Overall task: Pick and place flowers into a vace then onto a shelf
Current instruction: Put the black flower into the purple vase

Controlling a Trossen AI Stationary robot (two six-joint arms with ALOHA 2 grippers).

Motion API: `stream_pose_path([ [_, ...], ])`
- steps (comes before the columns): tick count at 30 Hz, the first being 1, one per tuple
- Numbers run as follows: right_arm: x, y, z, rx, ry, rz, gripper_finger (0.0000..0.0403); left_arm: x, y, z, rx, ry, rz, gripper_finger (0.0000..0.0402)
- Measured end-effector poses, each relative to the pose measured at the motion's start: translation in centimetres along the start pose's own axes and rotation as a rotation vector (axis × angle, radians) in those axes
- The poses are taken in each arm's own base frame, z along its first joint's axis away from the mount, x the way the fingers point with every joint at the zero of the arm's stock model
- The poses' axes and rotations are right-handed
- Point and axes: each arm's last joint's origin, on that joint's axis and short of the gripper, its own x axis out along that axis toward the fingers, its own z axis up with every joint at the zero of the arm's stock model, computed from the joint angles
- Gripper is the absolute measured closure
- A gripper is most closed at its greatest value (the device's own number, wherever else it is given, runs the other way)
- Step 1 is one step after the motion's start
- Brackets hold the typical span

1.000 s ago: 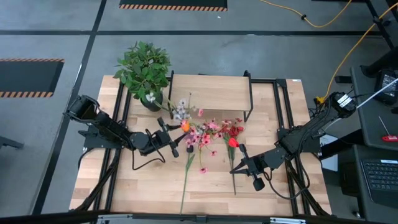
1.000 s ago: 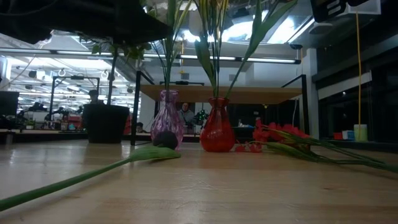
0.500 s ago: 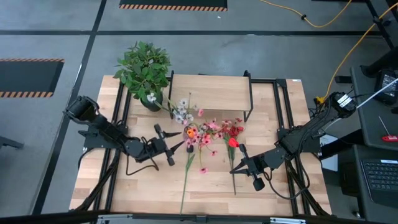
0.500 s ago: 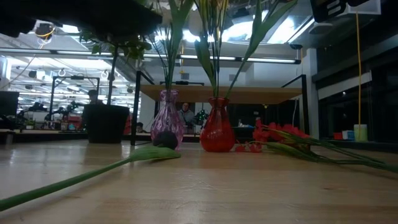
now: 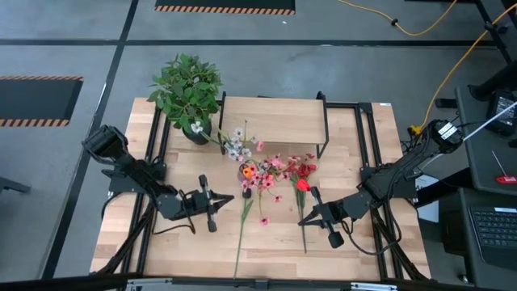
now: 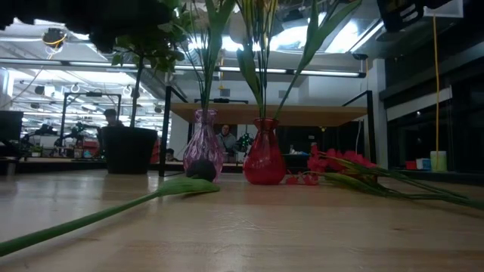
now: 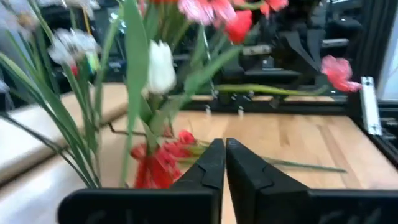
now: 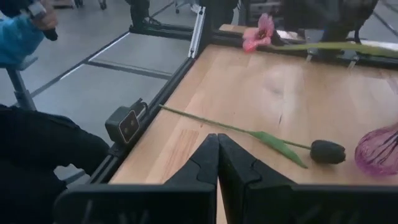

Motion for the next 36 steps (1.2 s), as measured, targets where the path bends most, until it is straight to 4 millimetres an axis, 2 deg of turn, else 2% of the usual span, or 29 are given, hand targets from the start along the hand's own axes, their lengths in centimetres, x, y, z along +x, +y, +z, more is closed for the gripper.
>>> stream_pose_path([
  [6, -0.5, -0.5, 1.4, -0.07, -0.112, -0.018, 0.0396, -0.6, -0.4, -0.6, -0.054, 0.038, -0.019, 0.04],
  [16, -3.9, -3.3, 3.3, -0.14, -0.152, -0.109, 0.0396, -0.7, -0.5, -0.7, -0.048, 0.043, -0.017, 0.0399],
  [22, -5.5, -4.1, 4.1, -0.21, -0.193, -0.146, 0.0396, -0.7, -0.5, -0.7, -0.045, 0.047, -0.037, 0.0399],
  [31, -5.8, -4.1, 4.3, -0.168, -0.216, -0.142, 0.0396, -0.5, -0.3, -1.1, 0.007, 0.07, -0.022, 0.0399],
  [36, -5.8, -4.1, 4.3, -0.168, -0.216, -0.142, 0.0396, -0.5, -0.4, -1.3, -0.056, 0.087, -0.048, 0.04],
])
